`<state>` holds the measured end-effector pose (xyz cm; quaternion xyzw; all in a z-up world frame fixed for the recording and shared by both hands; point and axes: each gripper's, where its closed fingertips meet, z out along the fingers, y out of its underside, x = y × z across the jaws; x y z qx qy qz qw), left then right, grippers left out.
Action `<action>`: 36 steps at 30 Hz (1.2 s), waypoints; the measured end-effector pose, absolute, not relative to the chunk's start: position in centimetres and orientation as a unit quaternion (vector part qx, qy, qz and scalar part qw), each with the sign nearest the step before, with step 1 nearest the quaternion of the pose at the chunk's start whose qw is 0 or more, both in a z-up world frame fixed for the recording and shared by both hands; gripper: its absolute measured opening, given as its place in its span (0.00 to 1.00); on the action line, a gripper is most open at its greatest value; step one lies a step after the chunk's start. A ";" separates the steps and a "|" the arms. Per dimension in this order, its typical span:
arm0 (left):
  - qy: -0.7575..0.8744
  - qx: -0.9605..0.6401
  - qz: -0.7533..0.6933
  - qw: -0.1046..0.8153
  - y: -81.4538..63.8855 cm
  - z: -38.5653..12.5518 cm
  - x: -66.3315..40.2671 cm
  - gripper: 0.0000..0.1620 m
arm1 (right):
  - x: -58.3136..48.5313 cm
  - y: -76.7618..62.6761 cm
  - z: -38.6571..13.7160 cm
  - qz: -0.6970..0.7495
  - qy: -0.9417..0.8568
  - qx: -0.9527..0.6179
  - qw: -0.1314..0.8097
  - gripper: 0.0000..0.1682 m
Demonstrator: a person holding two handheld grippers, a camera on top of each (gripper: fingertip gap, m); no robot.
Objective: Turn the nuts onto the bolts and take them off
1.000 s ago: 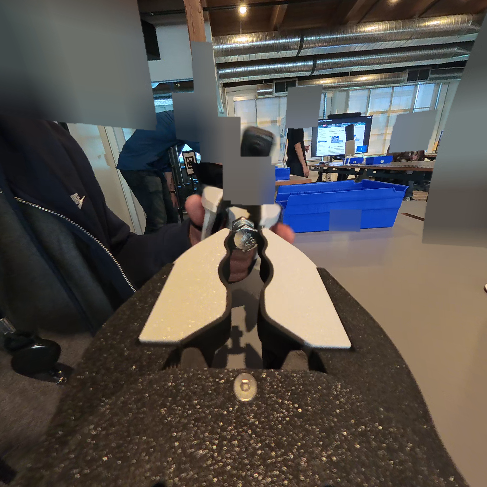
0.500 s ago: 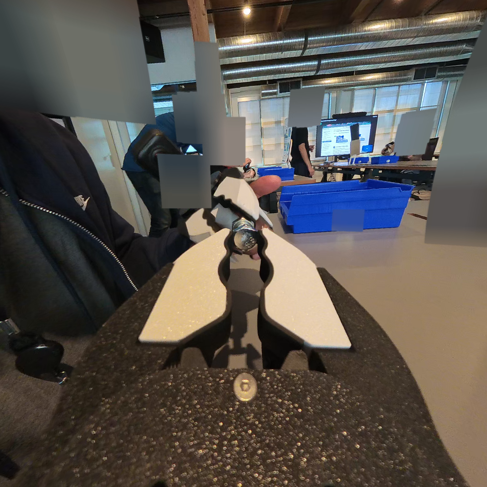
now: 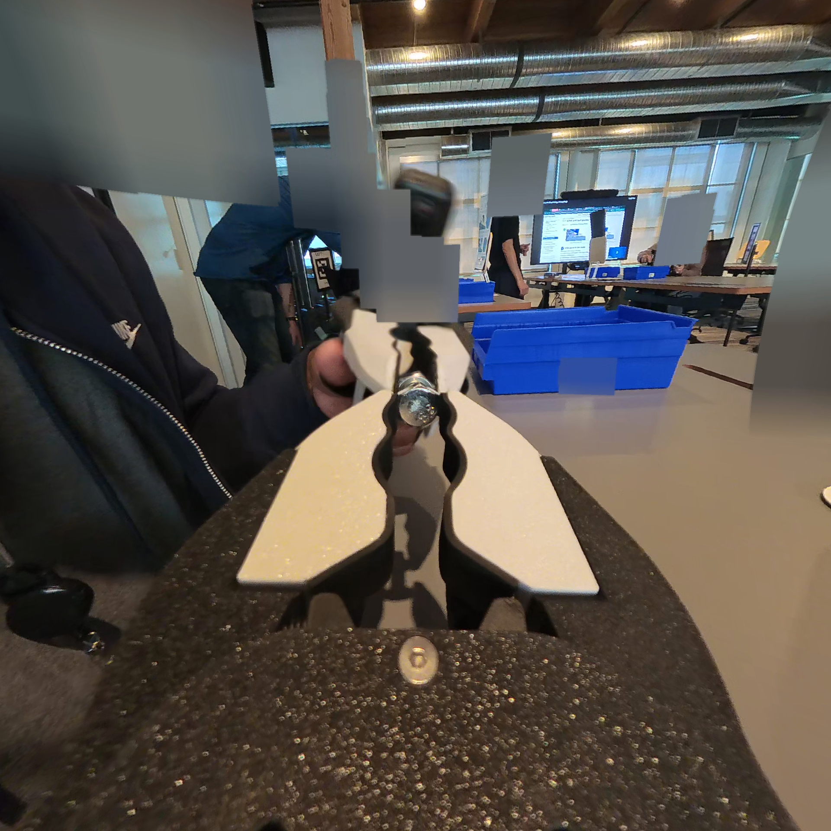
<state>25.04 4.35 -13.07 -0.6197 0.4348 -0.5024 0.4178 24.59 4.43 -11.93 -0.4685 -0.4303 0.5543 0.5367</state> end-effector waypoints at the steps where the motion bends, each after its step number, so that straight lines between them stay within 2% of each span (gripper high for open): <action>1: 0.406 -0.625 -0.542 0.388 4.3 -13.0 25.0 0.10 | 24.6 4.4 -11.9 0.554 -0.430 -0.468 0.538 0.10; 3: 0.366 -0.617 -0.603 0.348 4.1 -12.6 25.0 0.10 | 24.7 4.4 -11.8 0.558 -0.427 -0.465 0.538 0.10; 5: 0.361 -0.593 -0.632 0.343 3.9 -12.1 24.9 0.16 | 24.8 4.5 -11.7 0.561 -0.422 -0.465 0.539 0.10; 8: 0.393 -0.582 -0.587 0.402 4.4 -11.8 24.7 0.35 | 25.0 4.7 -11.6 0.567 -0.414 -0.465 0.539 0.10; 9: 0.408 -0.579 -0.552 0.439 4.8 -11.8 24.6 0.35 | 25.0 4.7 -11.6 0.567 -0.414 -0.465 0.539 0.10; 12: 0.468 -0.537 -0.411 0.568 5.7 -11.4 24.4 0.32 | 25.0 4.6 -11.6 0.567 -0.416 -0.465 0.538 0.10; 14: 0.512 -0.501 -0.337 0.611 5.3 -11.5 24.5 0.28 | 25.0 4.7 -11.6 0.568 -0.415 -0.465 0.537 0.10; 17: 0.550 -0.473 -0.286 0.627 4.7 -11.9 24.8 0.25 | 25.0 4.7 -11.6 0.569 -0.415 -0.465 0.536 0.10; 22: 0.570 -0.468 -0.240 0.631 5.0 -12.7 25.0 0.11 | 24.9 4.6 -11.6 0.569 -0.417 -0.465 0.535 0.10; 24: 0.573 -0.465 -0.228 0.635 5.0 -12.7 25.0 0.11 | 24.9 4.6 -11.6 0.569 -0.417 -0.465 0.534 0.10; 28: 0.550 -0.519 -0.287 0.588 5.0 -12.9 25.0 0.11 | 24.9 4.7 -11.7 0.566 -0.416 -0.468 0.536 0.10; 33: 0.404 -0.625 -0.541 0.391 4.4 -12.8 25.0 0.10 | 24.8 4.6 -11.7 0.562 -0.420 -0.469 0.537 0.10; 36: 0.358 -0.618 -0.607 0.349 4.2 -12.4 25.0 0.11 | 24.9 4.6 -11.6 0.570 -0.415 -0.465 0.536 0.10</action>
